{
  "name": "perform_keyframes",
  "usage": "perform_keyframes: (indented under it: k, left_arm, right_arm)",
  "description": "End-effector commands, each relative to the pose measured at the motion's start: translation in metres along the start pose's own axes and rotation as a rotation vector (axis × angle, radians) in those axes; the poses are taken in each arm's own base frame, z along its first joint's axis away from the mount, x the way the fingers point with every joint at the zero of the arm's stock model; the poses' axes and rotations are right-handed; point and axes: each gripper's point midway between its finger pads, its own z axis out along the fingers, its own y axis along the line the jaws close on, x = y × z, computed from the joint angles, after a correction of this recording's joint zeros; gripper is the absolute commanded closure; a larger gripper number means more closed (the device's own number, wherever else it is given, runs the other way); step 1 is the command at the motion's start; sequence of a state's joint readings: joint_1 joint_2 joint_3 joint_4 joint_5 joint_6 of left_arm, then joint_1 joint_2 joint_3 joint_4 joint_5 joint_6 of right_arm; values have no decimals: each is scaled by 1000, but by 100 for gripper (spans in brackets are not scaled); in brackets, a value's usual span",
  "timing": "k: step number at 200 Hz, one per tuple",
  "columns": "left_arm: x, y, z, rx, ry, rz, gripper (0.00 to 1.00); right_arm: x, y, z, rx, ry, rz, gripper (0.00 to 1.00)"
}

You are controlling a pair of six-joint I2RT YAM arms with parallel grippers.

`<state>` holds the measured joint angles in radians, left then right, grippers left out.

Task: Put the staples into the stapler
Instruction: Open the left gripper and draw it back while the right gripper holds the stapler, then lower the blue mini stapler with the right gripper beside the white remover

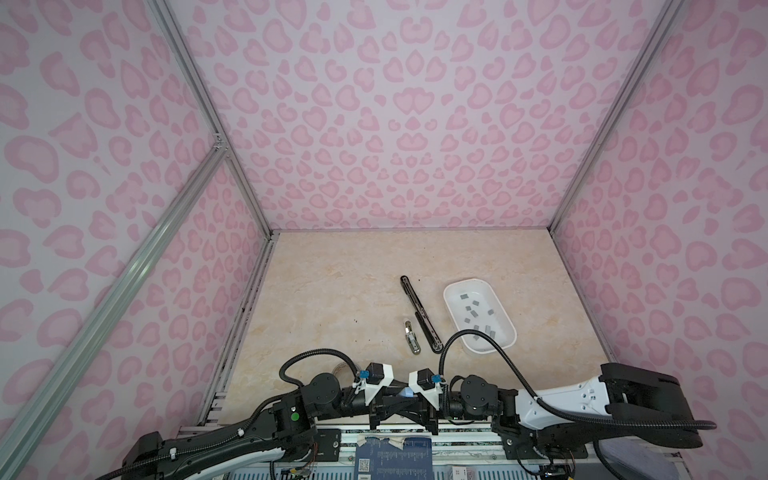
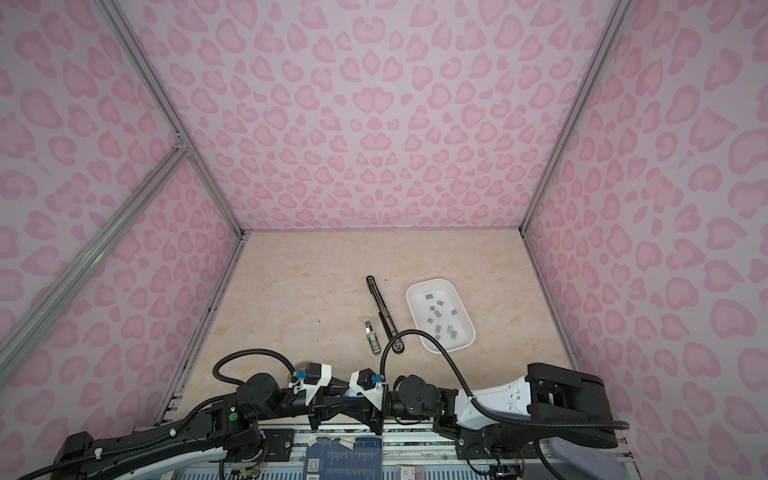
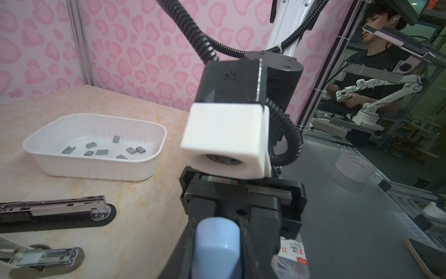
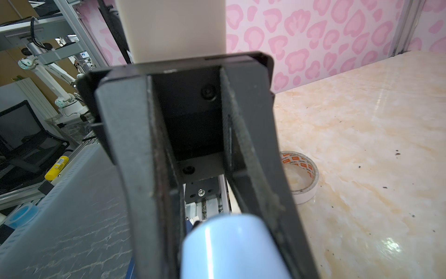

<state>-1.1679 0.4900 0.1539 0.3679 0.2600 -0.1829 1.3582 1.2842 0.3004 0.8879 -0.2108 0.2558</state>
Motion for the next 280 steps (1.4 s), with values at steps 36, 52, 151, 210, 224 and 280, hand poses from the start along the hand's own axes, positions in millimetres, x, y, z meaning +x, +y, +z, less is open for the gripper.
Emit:
perform_keyframes:
  k: [36,52,151,210,224,280]
  left_arm:
    - [-11,94,-44,-600,-99,-163,10]
    - [-10,124,-77,-848,-132,-253,4]
    - [1,156,-135,-1273,-168,-439,2]
    - [4,159,-124,-1316,-69,-396,2]
    - [5,160,-122,-1324,-47,-386,3]
    - [4,160,-116,-1327,31,-334,2]
  right_arm:
    - [25,-96,-23,603,138,130,88]
    - [32,-112,-30,712,159,138,91]
    - [45,-173,1,940,314,178,92]
    - [64,-196,19,946,377,216,88]
    - [68,-199,21,952,388,215,88]
    - [79,-210,28,963,417,228,79]
